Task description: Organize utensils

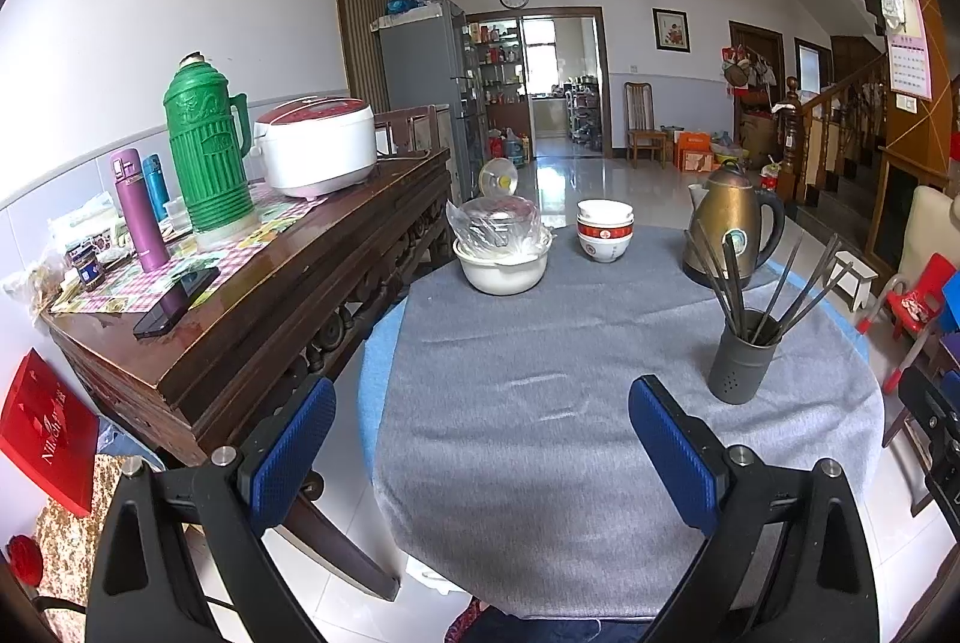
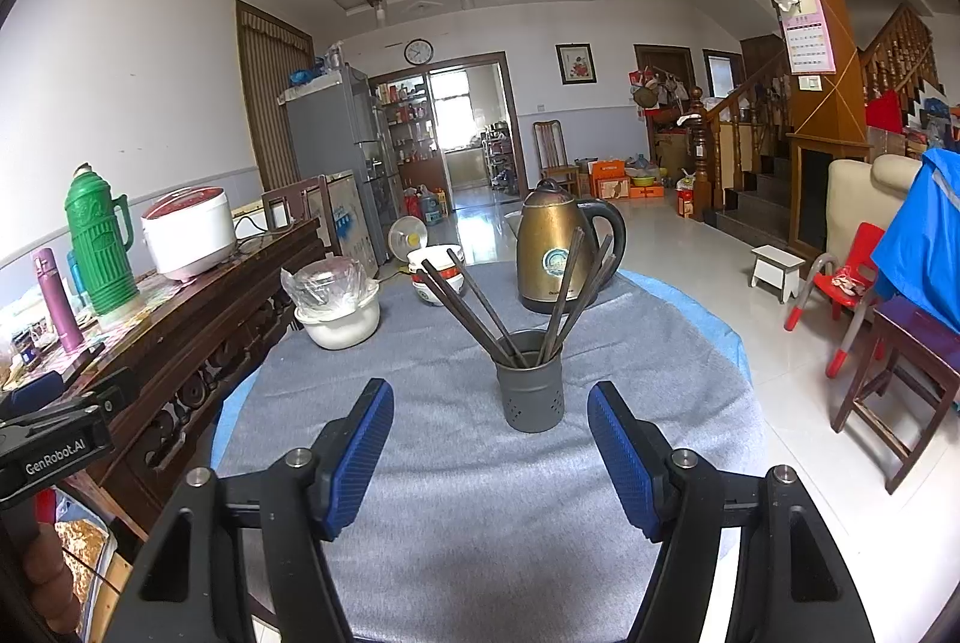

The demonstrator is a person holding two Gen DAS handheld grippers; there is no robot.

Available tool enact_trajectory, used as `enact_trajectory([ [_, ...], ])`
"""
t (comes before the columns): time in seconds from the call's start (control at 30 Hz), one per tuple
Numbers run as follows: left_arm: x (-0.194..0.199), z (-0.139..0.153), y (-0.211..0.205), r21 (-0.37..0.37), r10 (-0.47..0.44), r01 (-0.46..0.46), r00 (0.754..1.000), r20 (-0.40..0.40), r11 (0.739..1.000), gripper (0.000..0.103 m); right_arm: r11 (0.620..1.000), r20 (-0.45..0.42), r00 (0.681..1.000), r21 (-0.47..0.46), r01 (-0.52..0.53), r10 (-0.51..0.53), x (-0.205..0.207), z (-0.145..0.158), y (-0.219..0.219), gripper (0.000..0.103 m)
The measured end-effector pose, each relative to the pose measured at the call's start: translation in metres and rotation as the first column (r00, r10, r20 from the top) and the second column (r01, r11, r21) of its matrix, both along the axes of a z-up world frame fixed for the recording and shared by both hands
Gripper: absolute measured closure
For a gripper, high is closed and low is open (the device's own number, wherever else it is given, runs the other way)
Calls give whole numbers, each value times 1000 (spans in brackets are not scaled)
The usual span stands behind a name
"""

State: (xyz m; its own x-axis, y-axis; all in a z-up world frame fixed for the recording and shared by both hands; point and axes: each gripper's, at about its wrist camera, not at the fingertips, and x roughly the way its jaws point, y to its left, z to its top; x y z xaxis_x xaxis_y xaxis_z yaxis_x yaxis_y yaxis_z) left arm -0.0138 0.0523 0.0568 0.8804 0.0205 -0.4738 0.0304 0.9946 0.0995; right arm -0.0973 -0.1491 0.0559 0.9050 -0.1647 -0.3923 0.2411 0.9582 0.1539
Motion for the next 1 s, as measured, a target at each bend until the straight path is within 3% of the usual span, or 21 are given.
enact_trajectory([
  [1.0, 1, -2, 2, -5, 0, 0, 1000, -8, 1000, 5, 1000, -2, 1000, -5, -1, 1, 1, -3, 0, 31],
])
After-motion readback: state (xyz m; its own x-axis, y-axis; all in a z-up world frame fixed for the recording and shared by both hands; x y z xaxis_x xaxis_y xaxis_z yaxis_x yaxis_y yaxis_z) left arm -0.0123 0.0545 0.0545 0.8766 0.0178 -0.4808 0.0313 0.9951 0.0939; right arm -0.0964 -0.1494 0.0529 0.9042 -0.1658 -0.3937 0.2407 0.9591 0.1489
